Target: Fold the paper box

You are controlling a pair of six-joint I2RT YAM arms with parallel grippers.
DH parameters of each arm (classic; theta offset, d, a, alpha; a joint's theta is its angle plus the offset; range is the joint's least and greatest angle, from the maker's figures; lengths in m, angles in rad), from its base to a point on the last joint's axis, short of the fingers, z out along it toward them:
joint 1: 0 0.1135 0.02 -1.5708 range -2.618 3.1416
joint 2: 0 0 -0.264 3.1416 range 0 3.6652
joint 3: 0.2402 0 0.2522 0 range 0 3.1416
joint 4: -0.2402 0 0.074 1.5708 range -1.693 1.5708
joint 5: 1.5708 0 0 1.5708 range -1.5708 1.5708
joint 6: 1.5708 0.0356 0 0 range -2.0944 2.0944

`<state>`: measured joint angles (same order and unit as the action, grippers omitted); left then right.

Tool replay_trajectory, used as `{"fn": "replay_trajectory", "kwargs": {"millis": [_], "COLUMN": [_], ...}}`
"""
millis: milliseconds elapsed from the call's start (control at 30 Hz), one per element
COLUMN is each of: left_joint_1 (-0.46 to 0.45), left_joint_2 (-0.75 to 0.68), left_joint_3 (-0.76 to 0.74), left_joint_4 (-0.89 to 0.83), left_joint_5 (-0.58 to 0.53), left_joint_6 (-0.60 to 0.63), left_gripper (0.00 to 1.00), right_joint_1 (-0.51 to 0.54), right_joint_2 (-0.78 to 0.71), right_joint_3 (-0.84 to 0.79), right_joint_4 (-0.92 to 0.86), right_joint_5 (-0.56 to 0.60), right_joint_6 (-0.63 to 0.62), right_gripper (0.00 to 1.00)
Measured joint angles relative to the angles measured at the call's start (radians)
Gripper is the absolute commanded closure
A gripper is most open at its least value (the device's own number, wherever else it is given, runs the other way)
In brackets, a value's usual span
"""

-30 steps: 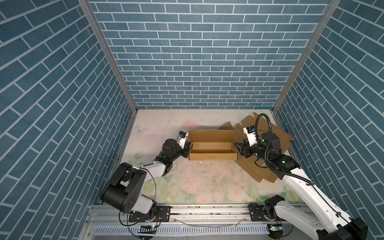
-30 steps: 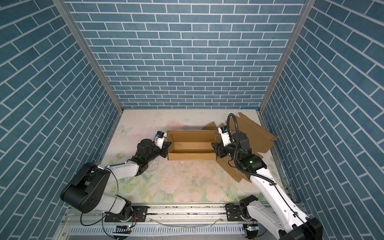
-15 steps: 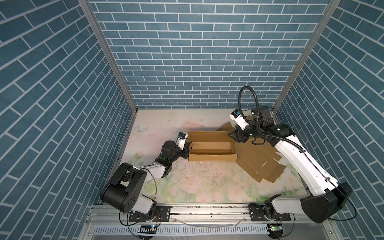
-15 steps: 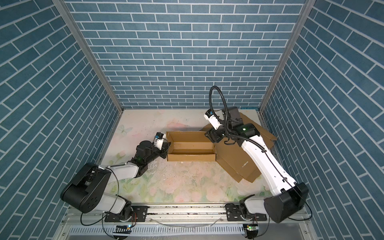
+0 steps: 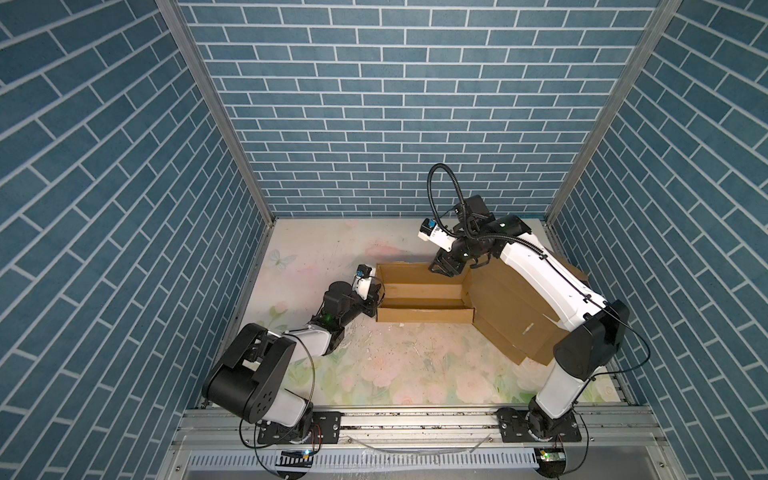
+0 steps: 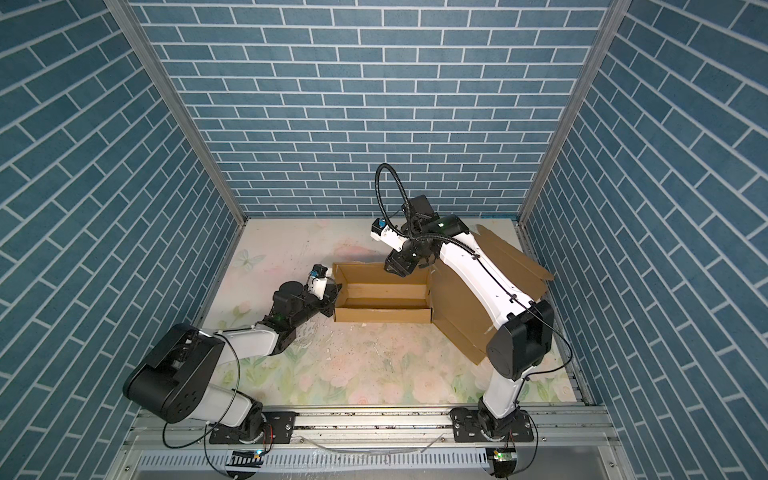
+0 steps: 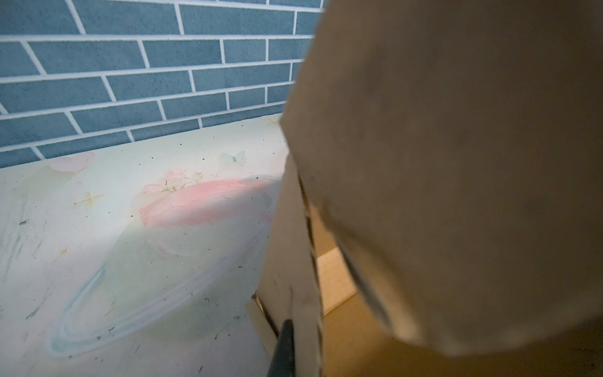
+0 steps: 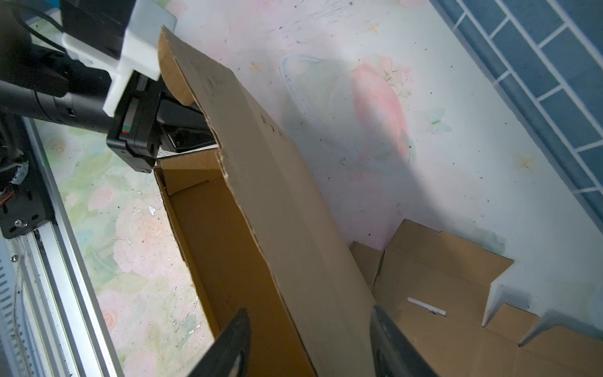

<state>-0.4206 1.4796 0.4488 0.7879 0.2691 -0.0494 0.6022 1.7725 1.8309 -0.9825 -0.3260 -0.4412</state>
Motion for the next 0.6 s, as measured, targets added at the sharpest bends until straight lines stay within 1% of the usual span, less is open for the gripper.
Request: {"fn": "replay_trajectory", "kwargs": {"millis": [167, 400, 500, 600], "left_joint_1": [0.0, 0.0, 0.0, 0.0], "left_joint_2": [0.0, 0.0, 0.0, 0.0], "left_joint_3": [-0.001, -0.002, -0.003, -0.005], "left_joint_4": [0.002, 0.003, 0.003, 0.004], "left_joint_5": [0.0, -0.001, -0.005, -0.008], "left_joint_6": [0.002, 0.002, 0.005, 0.007], "left_gripper": [1.0, 1.0, 1.0, 1.0], "right_joint_1": [0.011, 0.013, 0.013, 0.013], "right_joint_2": [0.049, 0.089, 0.098, 0.099], "right_joint_3": [0.045, 0.073, 0.083, 0.09], "right_joint_4": [-0.027, -0.055, -0.069, -0.094], "right_joint_5": [0.0, -0.004, -0.017, -0.043], "right_joint_6": [-0.03, -0.061, -0.068, -0.073], "right_gripper": [0.56, 0.8, 0.87, 0.91]}}
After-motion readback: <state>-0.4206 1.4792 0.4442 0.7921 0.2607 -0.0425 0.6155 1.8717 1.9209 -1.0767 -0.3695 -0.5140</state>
